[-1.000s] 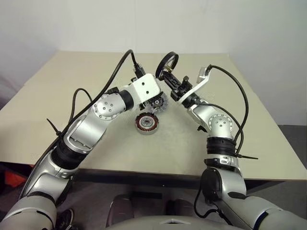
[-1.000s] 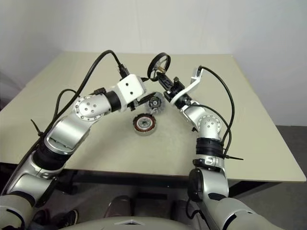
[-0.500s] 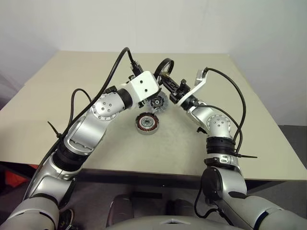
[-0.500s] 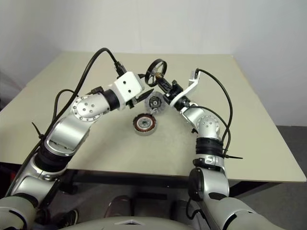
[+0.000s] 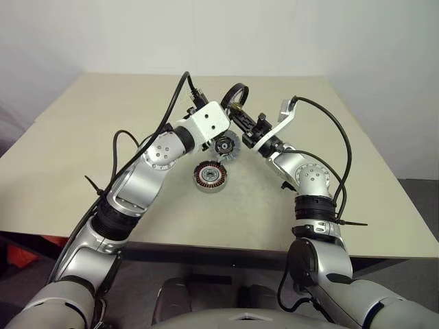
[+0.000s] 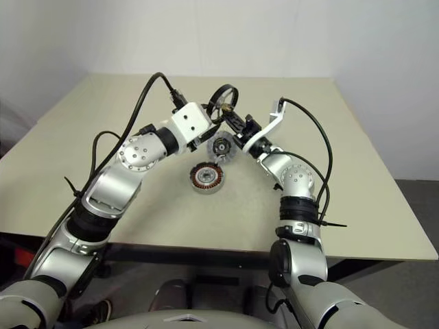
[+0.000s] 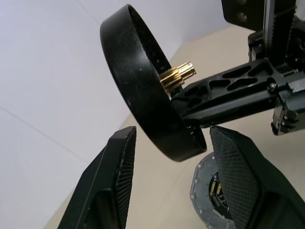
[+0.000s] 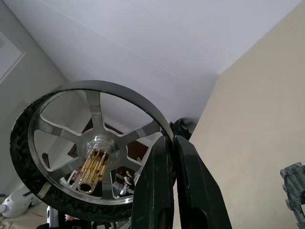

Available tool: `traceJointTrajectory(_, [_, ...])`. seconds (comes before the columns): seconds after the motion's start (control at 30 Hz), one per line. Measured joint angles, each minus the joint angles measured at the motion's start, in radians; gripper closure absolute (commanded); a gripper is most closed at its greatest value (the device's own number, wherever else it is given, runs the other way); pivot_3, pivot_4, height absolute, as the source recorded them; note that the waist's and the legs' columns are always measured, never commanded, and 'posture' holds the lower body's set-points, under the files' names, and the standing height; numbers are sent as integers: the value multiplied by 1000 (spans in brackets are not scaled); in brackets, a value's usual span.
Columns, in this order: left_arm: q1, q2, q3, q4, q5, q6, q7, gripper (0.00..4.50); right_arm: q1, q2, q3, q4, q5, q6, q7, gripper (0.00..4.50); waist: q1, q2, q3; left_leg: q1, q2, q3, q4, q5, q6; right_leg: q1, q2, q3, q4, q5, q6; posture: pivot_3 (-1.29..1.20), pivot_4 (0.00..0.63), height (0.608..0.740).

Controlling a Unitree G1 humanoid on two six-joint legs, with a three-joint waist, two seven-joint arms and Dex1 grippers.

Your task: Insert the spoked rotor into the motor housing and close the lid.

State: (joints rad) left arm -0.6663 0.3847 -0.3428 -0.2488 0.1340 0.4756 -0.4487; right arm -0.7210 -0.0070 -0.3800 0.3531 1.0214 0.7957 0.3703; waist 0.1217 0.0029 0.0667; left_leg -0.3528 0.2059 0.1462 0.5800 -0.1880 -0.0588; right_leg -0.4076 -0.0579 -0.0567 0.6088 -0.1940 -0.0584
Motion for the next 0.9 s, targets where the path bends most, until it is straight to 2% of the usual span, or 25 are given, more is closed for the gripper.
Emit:
traceJointTrajectory(0.1, [0,-20,9,5,-1,-7,-1,1902,0,2,0,0,-1,0,0,4316,0,0,0,0,0,0,0,0,0,0,0,0,0,0,0,0,0,740])
traceJointTrajectory(0.13, [0,-24,11,5,-2,-9,-1,1729,0,3,0,0,-1,0,0,4316,0,0,0,0,0,0,0,0,0,0,0,0,0,0,0,0,0,740])
traceJointTrajectory(0.2, [0,-31,21,6,-4,-10,-3,1315,0,4,0,0,-1,0,0,4316,0,0,0,0,0,0,0,0,0,0,0,0,0,0,0,0,0,740])
traceJointTrajectory(0.33, [0,-32,27,6,-1,-14,-4,46,0,5,0,0,-1,-1,0,4316,0,0,0,0,0,0,0,0,0,0,0,0,0,0,0,0,0,740])
traceJointTrajectory(0.8, [2,-45,31,8,-3,-11,-13,17,0,8,0,0,-2,-1,-2,4316,0,0,0,0,0,0,0,0,0,0,0,0,0,0,0,0,0,740])
traceJointTrajectory(0.9, [8,-51,34,7,-19,3,-29,643,0,8,0,0,-2,-1,-2,4316,0,0,0,0,0,0,0,0,0,0,0,0,0,0,0,0,0,740])
